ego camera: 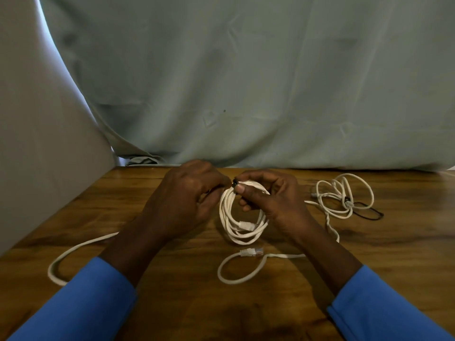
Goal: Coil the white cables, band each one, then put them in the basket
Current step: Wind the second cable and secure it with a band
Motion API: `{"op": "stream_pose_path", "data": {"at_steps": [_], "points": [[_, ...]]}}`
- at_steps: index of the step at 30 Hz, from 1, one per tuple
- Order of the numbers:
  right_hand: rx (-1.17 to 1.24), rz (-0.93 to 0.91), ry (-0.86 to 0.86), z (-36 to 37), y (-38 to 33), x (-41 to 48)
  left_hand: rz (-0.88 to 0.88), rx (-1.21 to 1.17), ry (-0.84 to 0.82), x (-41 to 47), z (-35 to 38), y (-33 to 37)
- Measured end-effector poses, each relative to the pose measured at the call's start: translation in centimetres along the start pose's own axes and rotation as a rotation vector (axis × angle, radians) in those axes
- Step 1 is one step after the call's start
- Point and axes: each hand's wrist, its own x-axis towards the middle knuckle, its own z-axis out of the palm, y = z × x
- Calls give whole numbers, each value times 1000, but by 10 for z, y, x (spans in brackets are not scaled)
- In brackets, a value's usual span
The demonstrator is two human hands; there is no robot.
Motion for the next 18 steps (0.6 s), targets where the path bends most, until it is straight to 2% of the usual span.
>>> {"op": "stream_pose_path", "data": {"at_steps": [5,10,18], "points": [[-36,35,-67,-2,2,1,30,83,-36,-1,0,1],[-111,69,-71,-2,9,-1,49,18,-126,1,2,4],[-85,38,-87,0,11,-3,-198,-156,-134,-2,-1,-3]]}}
